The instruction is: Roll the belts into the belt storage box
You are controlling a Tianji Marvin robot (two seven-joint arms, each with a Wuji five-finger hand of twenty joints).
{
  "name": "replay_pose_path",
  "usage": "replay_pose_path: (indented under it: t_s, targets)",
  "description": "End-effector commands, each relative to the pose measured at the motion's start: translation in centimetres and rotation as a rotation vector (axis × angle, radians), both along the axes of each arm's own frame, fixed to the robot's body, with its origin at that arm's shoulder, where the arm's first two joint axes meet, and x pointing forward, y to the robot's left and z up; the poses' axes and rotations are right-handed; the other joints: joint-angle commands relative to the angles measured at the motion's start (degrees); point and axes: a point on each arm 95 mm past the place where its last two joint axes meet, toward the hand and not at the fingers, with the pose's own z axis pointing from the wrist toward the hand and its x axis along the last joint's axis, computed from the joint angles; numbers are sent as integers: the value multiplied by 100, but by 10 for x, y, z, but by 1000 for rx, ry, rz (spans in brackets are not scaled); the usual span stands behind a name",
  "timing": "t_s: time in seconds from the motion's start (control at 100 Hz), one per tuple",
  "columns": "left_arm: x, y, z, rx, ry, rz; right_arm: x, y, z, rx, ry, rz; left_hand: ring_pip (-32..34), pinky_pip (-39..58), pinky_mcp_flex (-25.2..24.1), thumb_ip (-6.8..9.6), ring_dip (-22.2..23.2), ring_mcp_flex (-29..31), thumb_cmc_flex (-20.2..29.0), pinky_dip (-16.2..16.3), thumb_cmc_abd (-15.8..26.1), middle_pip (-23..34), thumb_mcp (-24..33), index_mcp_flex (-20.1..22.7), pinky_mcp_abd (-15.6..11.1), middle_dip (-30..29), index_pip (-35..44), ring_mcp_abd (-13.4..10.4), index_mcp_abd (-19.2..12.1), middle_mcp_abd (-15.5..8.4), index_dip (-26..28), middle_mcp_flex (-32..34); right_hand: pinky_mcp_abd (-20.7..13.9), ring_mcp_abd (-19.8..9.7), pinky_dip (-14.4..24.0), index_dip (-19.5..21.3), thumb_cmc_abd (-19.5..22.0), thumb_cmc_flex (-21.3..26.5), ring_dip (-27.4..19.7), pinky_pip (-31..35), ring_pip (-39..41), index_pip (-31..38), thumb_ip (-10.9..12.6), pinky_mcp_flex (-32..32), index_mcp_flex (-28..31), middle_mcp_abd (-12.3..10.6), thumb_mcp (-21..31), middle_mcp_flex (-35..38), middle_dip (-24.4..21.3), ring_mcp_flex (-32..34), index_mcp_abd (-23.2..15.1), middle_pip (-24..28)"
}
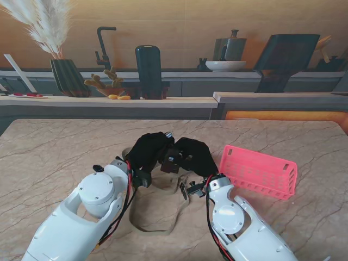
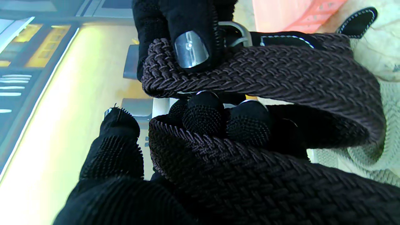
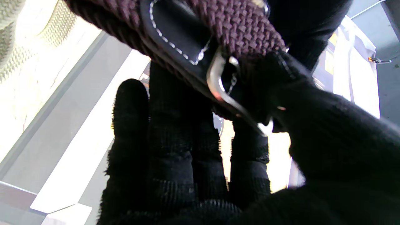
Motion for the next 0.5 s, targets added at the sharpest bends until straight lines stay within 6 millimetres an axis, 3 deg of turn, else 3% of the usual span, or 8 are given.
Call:
replay_pose_path:
  t_s: [0.0,0.22,0.49]
  targets:
    - [-3,0,3,-6,-8,-6,-1,1,3,2,-9,-11,-50,20,-48,212,-16,2,-152,-46,-134,16,-47,-65,-97,-27,-150,20,-211,72,-84,22,-218,-331,147,408,287,741,253,37,521,537,324,-22,554,-125,496,165,117,506,-1053,133]
    - [-5,4,13,107,-78,-35,1,-3,1,-64,-41,-28,-145,-57,-122,226,-21,-105,-226,-70,-190,-62,-32,-158,-112,-38,-304,19,-181,80,-128,-84,-137,-275,149,444,286,766,278,0,541,500,418,-34,565,-71,498,128,117,500,-983,211]
    - [-10,5,18,213,-146,-31,4,-5,-1,-170,-95,-34,-385,-233,-204,224,-26,-268,321,-148,-663,-304,243,-388,-174,-88,-466,25,-368,54,-317,-243,-27,-201,144,468,307,796,289,5,558,480,462,-31,574,28,492,86,111,508,-916,293]
